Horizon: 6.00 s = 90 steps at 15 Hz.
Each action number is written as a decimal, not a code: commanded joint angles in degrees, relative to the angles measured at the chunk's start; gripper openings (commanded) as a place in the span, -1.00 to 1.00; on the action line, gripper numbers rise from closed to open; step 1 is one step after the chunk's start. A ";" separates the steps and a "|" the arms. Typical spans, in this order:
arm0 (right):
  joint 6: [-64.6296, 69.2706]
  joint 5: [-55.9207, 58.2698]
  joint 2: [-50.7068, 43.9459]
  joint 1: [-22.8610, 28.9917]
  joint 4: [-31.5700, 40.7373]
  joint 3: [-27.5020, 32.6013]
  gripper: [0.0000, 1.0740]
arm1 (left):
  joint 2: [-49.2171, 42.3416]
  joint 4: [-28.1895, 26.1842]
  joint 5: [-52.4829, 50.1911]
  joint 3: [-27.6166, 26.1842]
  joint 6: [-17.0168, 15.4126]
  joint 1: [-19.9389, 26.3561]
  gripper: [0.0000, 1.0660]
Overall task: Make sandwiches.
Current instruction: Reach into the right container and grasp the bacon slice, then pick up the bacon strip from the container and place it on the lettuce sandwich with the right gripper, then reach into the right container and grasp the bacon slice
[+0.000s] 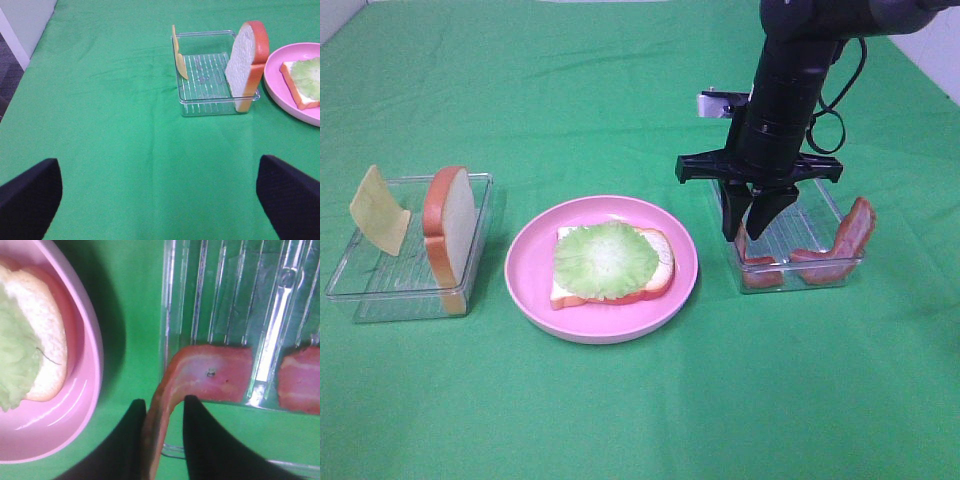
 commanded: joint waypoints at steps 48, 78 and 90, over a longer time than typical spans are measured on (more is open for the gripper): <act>-7.56 1.49 6.07 12.49 -1.89 -16.50 -1.00 | -0.40 -0.34 -0.80 0.06 -0.23 -0.06 0.92; -2.58 11.46 -12.09 -11.57 -6.42 2.64 0.84 | -0.40 -0.34 -0.80 0.06 -0.23 -0.06 0.92; -5.73 1.60 -8.65 -16.27 -1.38 6.53 0.78 | -0.40 -0.34 -0.80 0.06 -0.23 -0.06 0.92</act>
